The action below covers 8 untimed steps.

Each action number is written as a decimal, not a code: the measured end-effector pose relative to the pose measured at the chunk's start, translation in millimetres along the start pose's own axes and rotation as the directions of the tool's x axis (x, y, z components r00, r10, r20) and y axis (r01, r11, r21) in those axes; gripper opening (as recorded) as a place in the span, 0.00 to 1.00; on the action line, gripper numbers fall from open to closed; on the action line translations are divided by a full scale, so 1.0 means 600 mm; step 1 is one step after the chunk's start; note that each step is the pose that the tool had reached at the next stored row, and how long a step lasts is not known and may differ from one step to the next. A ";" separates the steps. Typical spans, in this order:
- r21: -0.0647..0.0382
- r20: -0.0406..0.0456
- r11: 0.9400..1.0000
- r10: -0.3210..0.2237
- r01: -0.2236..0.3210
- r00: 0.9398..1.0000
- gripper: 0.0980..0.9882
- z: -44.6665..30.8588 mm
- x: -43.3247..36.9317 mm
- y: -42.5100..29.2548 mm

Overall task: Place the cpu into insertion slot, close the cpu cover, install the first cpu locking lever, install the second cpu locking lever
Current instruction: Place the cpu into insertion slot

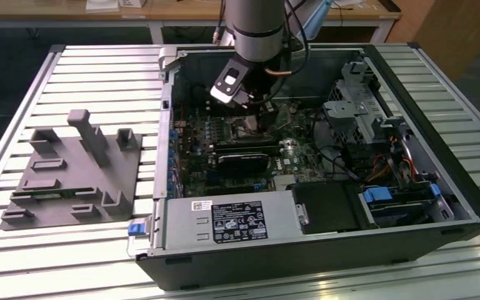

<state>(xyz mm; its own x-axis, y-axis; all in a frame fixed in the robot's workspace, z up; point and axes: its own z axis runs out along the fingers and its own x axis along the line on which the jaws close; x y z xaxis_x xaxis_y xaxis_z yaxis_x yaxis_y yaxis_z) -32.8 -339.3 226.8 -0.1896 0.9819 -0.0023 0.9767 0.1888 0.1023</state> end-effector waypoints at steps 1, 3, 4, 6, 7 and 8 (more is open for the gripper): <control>0.000 0.000 1.000 0.003 -0.003 1.000 0.50 0.000 0.002 0.000; 0.000 0.001 1.000 0.009 -0.009 1.000 0.50 0.000 0.006 -0.001; 0.000 0.001 1.000 0.013 -0.013 1.000 0.50 0.001 0.007 -0.001; 0.000 0.003 1.000 0.030 -0.030 1.000 0.50 0.001 0.008 -0.001; 0.000 0.004 0.999 0.043 -0.043 0.999 0.50 0.002 0.008 -0.001; 0.000 0.006 0.998 0.060 -0.060 0.998 0.50 0.002 0.008 -0.001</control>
<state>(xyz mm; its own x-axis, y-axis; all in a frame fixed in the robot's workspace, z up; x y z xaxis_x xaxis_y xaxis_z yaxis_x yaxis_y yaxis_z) -34.4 -334.6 225.4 -0.1296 0.9916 -0.0024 0.9863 0.1291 0.1022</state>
